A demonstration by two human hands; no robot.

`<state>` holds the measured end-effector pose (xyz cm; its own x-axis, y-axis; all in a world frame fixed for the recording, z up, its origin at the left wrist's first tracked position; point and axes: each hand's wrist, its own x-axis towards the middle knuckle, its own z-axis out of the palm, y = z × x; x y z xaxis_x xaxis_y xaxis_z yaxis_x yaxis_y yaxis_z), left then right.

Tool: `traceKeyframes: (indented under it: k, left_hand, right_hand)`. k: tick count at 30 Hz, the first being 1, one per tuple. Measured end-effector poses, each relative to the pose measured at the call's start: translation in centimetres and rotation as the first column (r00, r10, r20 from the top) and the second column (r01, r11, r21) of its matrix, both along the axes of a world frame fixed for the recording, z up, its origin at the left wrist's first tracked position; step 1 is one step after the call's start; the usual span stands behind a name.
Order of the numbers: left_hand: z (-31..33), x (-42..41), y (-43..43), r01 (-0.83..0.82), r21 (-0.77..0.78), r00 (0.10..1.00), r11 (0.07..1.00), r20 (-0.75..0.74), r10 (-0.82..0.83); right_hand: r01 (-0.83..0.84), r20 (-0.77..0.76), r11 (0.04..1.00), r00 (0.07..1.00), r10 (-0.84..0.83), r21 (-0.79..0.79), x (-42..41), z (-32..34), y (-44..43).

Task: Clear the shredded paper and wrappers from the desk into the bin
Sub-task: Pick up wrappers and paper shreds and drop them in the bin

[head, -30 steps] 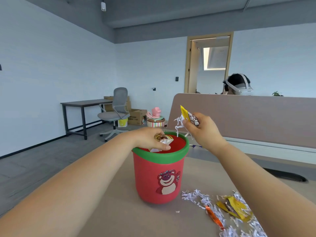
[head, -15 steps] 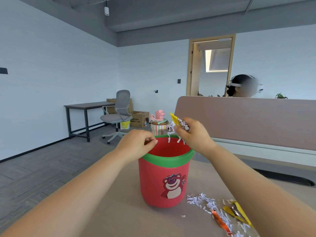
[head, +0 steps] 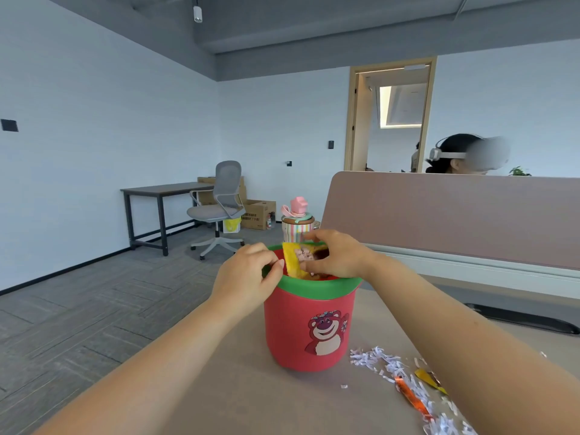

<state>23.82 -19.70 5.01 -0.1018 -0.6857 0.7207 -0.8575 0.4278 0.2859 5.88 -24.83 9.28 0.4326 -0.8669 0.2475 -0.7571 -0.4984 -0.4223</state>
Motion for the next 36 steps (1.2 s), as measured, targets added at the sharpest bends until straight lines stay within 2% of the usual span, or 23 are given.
traceKeyframes:
  k: [2,6,13,16,22,26,29,31,33,36]
  left_hand:
    - [0.0,-0.1,0.1,-0.001,0.002,1.0,1.0,-0.014,0.001]
    - [0.0,-0.3,0.4,-0.005,0.006,1.0,1.0,-0.023,0.005]
    - [0.5,-0.6,0.7,-0.003,-0.002,1.0,1.0,0.004,0.003]
    - [0.7,-1.2,0.7,0.016,-0.018,1.0,1.0,0.019,-0.016]
    - [0.6,-4.2,1.0,0.162,-0.115,0.987,0.98,0.037,-0.159]
    - [0.2,-7.6,1.7,0.282,-0.221,0.959,0.934,0.028,-0.283]
    - [-1.1,-10.8,2.3,0.364,-0.225,0.931,0.904,0.066,-0.359]
    - [-2.7,-13.1,2.7,0.438,-0.174,0.899,0.882,0.089,-0.429]
    - [-4.4,-15.1,3.1,0.487,-0.036,0.87,0.872,0.106,-0.482]
    - [-7.7,-17.5,3.2,0.408,0.355,0.842,0.841,0.21,-0.497]
  right_hand:
    - [-0.009,-0.032,1.0,0.999,0.008,-0.018,-0.1,0.1,0.2]
    - [0.002,0.069,0.997,0.998,0.004,-0.08,-0.3,0.1,0.5]
    - [-0.001,0.017,0.991,1.0,0.004,-0.137,-0.5,-0.2,1.1]
    - [-0.007,0.099,0.981,0.995,0.027,-0.193,-1.3,-0.6,1.6]
    - [0.073,0.296,0.937,0.955,0.033,-0.341,-4.8,-1.9,3.7]
    - [0.145,0.294,0.925,0.955,-0.038,-0.352,-8.7,-3.0,5.4]
    - [0.196,0.246,0.924,0.962,-0.117,-0.329,-12.4,-4.3,7.3]
    - [0.231,0.211,0.922,0.963,-0.17,-0.311,-15.1,-5.5,9.0]
    - [0.261,0.17,0.919,0.961,-0.218,-0.294,-17.8,-6.8,10.8]
    - [0.321,0.12,0.924,0.946,-0.301,-0.209,-21.2,-8.7,13.7]
